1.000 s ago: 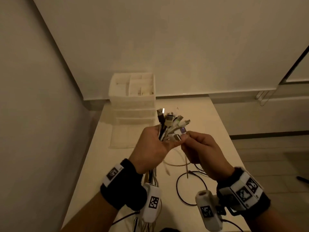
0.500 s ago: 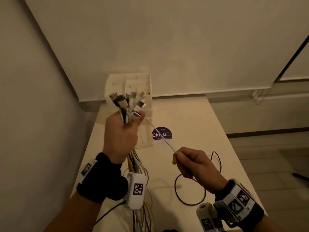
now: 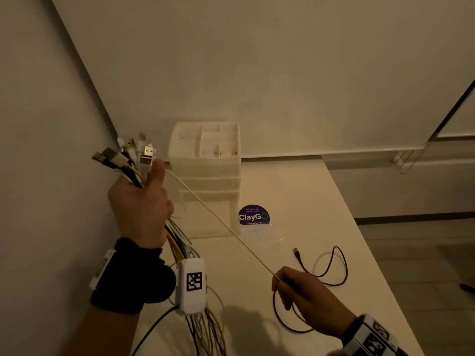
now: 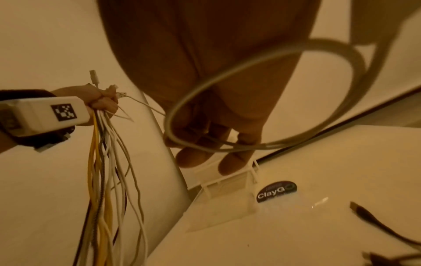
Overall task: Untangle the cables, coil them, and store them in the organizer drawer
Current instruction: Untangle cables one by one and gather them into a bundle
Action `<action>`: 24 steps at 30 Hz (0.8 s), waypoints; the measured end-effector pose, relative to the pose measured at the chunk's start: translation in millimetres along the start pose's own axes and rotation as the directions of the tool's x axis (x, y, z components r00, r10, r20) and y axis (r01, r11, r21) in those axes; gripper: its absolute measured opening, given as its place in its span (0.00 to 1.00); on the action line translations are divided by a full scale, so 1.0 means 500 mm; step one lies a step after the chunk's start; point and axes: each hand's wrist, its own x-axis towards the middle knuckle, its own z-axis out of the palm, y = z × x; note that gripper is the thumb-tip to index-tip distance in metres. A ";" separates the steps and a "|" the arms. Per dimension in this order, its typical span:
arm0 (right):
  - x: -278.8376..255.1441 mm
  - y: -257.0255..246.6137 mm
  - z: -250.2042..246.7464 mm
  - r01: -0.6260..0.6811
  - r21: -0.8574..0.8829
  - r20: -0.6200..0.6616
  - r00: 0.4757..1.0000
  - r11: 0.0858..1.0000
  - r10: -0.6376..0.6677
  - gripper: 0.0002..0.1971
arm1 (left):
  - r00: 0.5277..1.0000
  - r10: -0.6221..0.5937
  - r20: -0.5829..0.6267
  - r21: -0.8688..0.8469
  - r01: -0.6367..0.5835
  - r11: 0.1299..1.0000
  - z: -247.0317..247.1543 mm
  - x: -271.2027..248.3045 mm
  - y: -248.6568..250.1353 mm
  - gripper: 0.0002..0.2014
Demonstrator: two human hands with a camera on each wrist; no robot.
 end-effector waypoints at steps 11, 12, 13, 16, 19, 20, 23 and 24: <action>-0.002 -0.083 0.004 0.003 0.675 -0.018 1.000 0.738 0.012 0.11 | 0.681 -0.220 0.698 0.300 0.001 0.954 0.077 -0.195 -0.004 0.10; -0.005 -0.096 -0.002 0.026 0.689 -0.011 1.000 0.724 -0.025 0.11 | 0.632 -0.241 0.736 0.363 -0.069 0.929 0.077 -0.201 -0.016 0.08; -0.007 -0.105 -0.009 0.046 0.701 -0.009 0.998 0.712 -0.055 0.10 | 0.598 -0.262 0.757 0.421 -0.141 0.896 0.076 -0.202 -0.026 0.08; -0.012 -0.119 -0.020 0.053 0.742 0.003 0.997 0.669 -0.083 0.12 | 0.588 -0.275 0.760 0.475 -0.214 0.853 0.071 -0.204 -0.040 0.09; -0.019 -0.116 -0.013 0.034 0.768 0.014 0.997 0.640 -0.070 0.12 | 0.685 -0.204 0.699 0.475 -0.232 0.849 0.070 -0.197 -0.043 0.13; -0.022 -0.112 -0.010 0.038 0.752 0.006 0.998 0.659 -0.064 0.11 | 0.746 -0.162 0.646 0.476 -0.228 0.849 0.070 -0.192 -0.043 0.14; -0.031 -0.086 0.003 0.071 0.550 -0.026 0.997 0.832 -0.067 0.07 | 0.872 -0.044 0.488 0.436 -0.200 0.878 0.069 -0.168 -0.027 0.19; -0.035 -0.072 0.007 0.046 0.465 0.001 0.999 0.884 -0.053 0.07 | 0.904 -0.008 0.427 0.416 -0.189 0.890 0.066 -0.155 -0.021 0.19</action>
